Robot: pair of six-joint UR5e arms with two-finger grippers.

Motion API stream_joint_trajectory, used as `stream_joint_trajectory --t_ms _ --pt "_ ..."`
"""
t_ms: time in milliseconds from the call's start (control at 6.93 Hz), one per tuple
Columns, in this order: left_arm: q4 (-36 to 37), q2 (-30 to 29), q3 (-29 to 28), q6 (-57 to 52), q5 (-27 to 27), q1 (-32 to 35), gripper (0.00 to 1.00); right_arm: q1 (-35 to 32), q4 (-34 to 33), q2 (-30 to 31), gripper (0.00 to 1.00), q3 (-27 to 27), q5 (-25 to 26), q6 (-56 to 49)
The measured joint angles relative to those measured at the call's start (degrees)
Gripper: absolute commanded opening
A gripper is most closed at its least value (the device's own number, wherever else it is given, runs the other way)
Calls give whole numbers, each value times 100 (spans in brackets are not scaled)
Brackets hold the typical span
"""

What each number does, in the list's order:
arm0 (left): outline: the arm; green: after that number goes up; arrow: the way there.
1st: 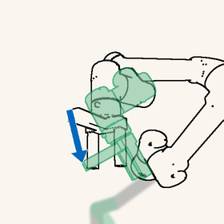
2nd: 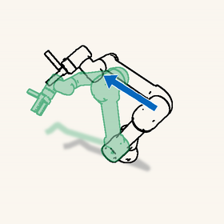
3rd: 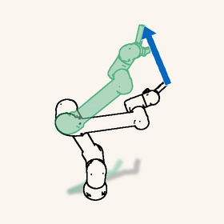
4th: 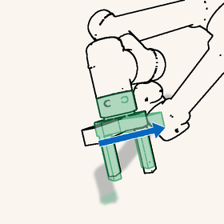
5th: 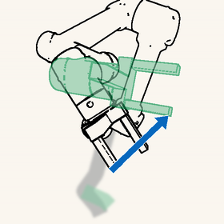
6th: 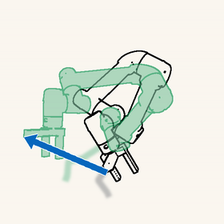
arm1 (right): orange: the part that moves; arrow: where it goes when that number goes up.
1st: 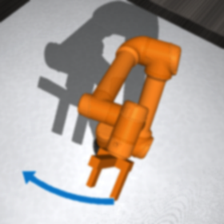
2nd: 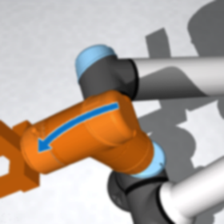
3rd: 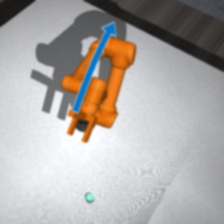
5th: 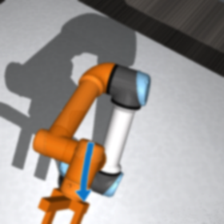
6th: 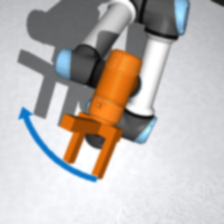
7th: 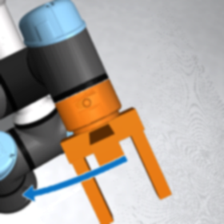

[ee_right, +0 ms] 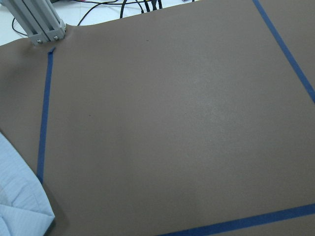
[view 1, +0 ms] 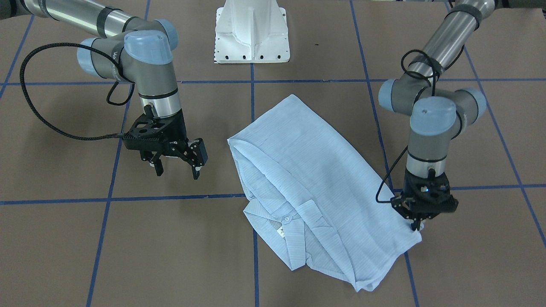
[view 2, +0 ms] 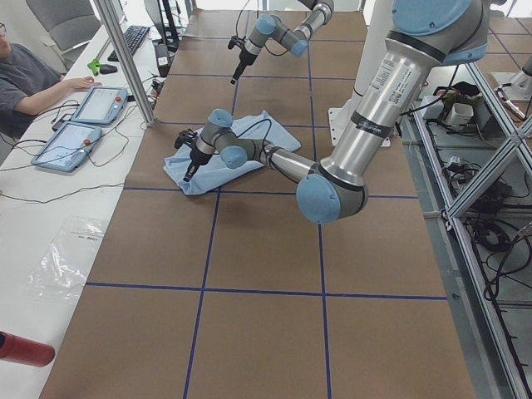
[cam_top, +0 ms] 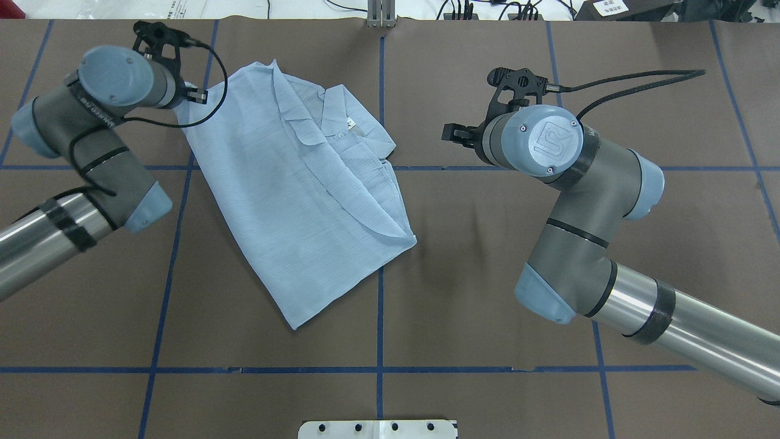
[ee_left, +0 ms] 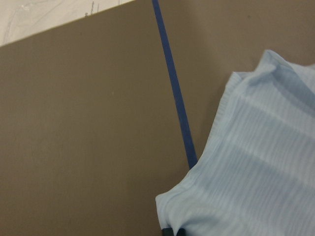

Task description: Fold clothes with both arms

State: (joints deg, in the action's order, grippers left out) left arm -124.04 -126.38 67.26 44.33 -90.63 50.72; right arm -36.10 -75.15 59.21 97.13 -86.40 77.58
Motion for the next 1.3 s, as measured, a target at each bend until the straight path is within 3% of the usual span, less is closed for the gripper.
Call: stream_joint_trajectory --t_ms 144,288,721,865,1154,1298 --pt "-454 -790 -1067 32 -3 66 0 7 0 -11 100 20 0 10" --pt "-659 -1267 -1664 35 -15 104 99 15 0 -29 100 39 0 16" --pt "-797 -1351 -1860 -761 -294 399 100 69 -29 -143 100 -4 10 96" --pt "-798 -1074 -1483 -992 -583 478 100 91 -70 -427 98 -291 22 390" --pt "-775 -451 -537 -1086 -1003 504 100 172 -93 -1475 89 -1548 44 1467" --pt "-785 -344 -343 -1046 -1057 471 100 272 -101 -1804 86 -1959 57 2060"
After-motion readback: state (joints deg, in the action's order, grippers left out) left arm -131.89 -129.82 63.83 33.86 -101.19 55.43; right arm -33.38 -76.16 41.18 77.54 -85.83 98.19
